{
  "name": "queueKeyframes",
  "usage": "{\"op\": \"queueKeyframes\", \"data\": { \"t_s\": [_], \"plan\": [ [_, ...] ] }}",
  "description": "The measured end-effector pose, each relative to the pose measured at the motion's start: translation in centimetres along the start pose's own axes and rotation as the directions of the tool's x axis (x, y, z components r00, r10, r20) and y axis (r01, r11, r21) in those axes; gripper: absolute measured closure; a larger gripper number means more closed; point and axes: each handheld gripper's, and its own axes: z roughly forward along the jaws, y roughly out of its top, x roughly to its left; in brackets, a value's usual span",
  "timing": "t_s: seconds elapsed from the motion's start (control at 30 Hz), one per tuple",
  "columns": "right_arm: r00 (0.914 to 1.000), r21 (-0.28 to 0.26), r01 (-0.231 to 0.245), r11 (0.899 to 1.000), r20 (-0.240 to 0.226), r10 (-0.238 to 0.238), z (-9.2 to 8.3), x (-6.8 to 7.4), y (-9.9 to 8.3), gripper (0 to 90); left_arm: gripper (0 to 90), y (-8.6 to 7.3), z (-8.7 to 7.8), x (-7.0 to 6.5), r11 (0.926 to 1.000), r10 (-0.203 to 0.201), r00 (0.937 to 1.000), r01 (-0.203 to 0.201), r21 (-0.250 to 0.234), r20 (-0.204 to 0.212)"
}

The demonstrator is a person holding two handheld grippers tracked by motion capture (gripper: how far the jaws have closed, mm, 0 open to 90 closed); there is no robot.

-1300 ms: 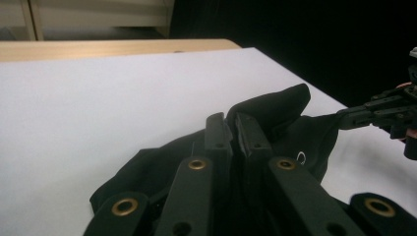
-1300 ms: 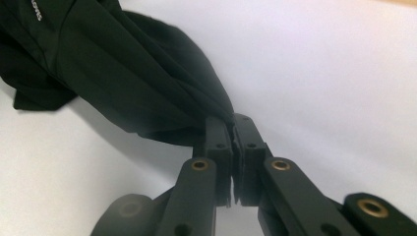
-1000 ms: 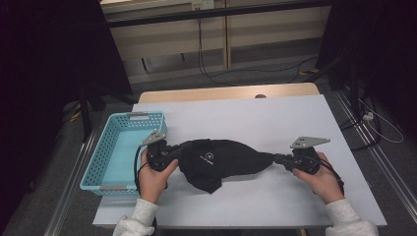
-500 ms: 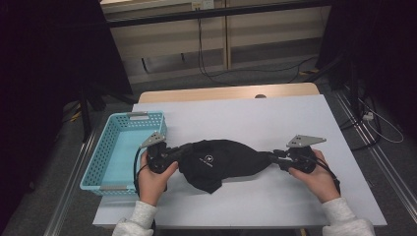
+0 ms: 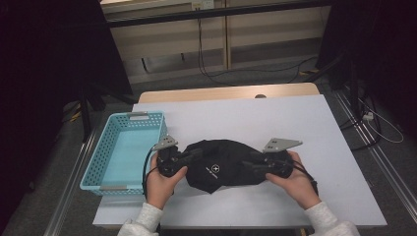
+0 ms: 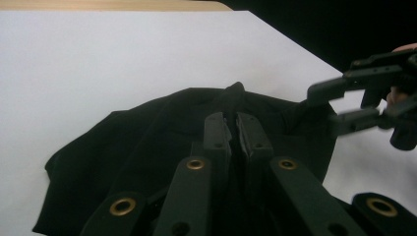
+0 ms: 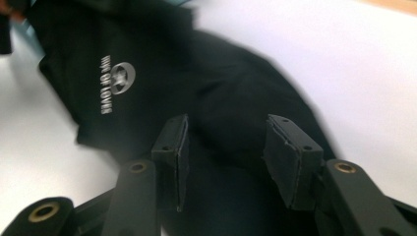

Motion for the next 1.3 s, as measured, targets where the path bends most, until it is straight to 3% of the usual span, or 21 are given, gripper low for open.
{"op": "queueKeyframes", "data": {
  "t_s": [0.03,0.2,0.4,0.53,0.73,0.83,1.0,1.2,1.23,1.27,1.3],
  "plan": [
    [0.9992,0.022,0.026,0.999,-0.031,-0.025,0.9,0.9,-0.1,55.4,84.2,0.0,0.1,0.0,1.0000,0.003,1.0000,-0.003,0.006,0.002],
    [0.9941,0.066,0.082,0.994,-0.076,-0.077,2.1,1.9,-0.7,68.5,83.0,-0.2,0.3,-0.3,0.9999,0.008,0.9999,-0.009,0.012,0.007],
    [0.9921,0.080,0.093,0.993,-0.092,-0.085,2.4,2.6,-1.0,69.9,83.0,-0.3,0.4,-0.3,0.9999,0.008,0.9999,-0.008,0.014,0.014],
    [0.9874,0.095,0.112,0.989,-0.122,-0.101,2.8,2.8,-1.4,81.3,82.0,-0.2,0.4,-0.4,0.9999,0.012,0.9999,-0.012,0.010,0.010],
    [0.9864,0.102,0.115,0.988,-0.129,-0.102,3.1,3.0,-1.7,88.3,78.7,-0.2,0.4,-0.4,0.9998,0.019,0.9998,-0.019,0.005,0.004],
    [0.9881,0.103,0.118,0.988,-0.111,-0.106,3.0,3.0,-1.7,89.2,77.3,-0.2,0.4,-0.4,0.9999,0.016,0.9999,-0.016,0.003,0.005],
    [0.9868,0.127,0.104,0.986,-0.137,-0.086,2.6,2.8,-1.8,89.6,73.3,-0.2,0.5,-0.3,0.9999,0.016,0.9998,-0.016,0.005,0.011],
    [0.9853,0.132,0.114,0.985,-0.142,-0.096,1.8,2.7,-2.0,89.7,59.3,0.3,0.1,0.1,0.9990,0.018,0.9997,-0.019,-0.040,-0.015],
    [0.9855,0.136,0.112,0.984,-0.143,-0.092,1.6,2.6,-2.2,89.7,54.3,0.4,0.0,0.3,0.9984,0.020,0.9994,-0.022,-0.052,-0.028],
    [0.9884,0.147,0.101,0.984,-0.128,-0.082,1.0,2.3,-2.6,89.7,43.9,0.5,0.0,0.5,0.9977,0.024,0.9990,-0.027,-0.063,-0.038],
    [0.9891,0.150,0.094,0.984,-0.126,-0.076,0.7,2.0,-2.8,89.7,40.4,0.6,0.0,0.7,0.9976,0.025,0.9987,-0.027,-0.063,-0.045]
  ]
}}
